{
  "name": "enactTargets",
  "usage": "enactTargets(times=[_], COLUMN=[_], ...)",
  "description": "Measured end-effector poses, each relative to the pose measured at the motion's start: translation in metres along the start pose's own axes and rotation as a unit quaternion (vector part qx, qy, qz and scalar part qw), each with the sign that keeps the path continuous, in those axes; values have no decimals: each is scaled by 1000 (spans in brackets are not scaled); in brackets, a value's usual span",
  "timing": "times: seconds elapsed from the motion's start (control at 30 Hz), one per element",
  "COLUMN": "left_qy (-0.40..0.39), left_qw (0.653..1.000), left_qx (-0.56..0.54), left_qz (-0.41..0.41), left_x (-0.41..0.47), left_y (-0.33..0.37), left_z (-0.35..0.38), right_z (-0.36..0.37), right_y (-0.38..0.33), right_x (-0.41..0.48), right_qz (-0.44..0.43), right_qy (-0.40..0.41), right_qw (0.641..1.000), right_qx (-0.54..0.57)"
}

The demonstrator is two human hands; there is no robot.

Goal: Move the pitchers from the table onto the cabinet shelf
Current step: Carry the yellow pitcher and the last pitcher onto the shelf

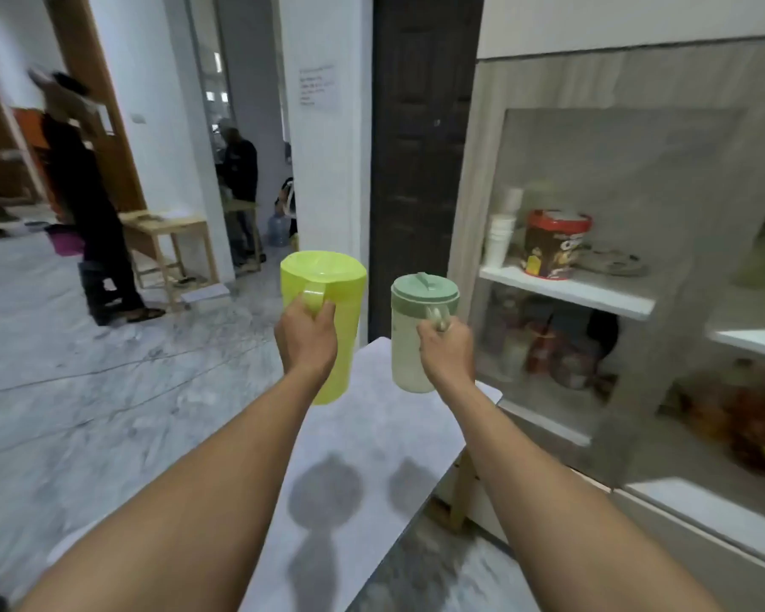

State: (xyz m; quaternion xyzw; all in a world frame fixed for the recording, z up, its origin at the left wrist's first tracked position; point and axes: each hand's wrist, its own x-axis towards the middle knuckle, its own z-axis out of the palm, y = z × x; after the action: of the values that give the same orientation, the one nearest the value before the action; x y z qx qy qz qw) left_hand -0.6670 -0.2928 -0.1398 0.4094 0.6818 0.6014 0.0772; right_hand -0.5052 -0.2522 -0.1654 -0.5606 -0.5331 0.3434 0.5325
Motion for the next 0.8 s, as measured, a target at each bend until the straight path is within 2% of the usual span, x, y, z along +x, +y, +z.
enactTargets(times=[0.53,0.8], left_qy=[-147,-213], left_qw=[973,952], left_qx=[-167,-202], left_qz=[62,90], left_x=[-141,-210], left_y=[228,310], left_z=[236,320], right_z=[-369,-498], right_y=[-5,5], right_x=[92,104], right_qz=[-22,-7], right_qy=[221,306], right_qw=[973,949], right_qx=[-57,-75])
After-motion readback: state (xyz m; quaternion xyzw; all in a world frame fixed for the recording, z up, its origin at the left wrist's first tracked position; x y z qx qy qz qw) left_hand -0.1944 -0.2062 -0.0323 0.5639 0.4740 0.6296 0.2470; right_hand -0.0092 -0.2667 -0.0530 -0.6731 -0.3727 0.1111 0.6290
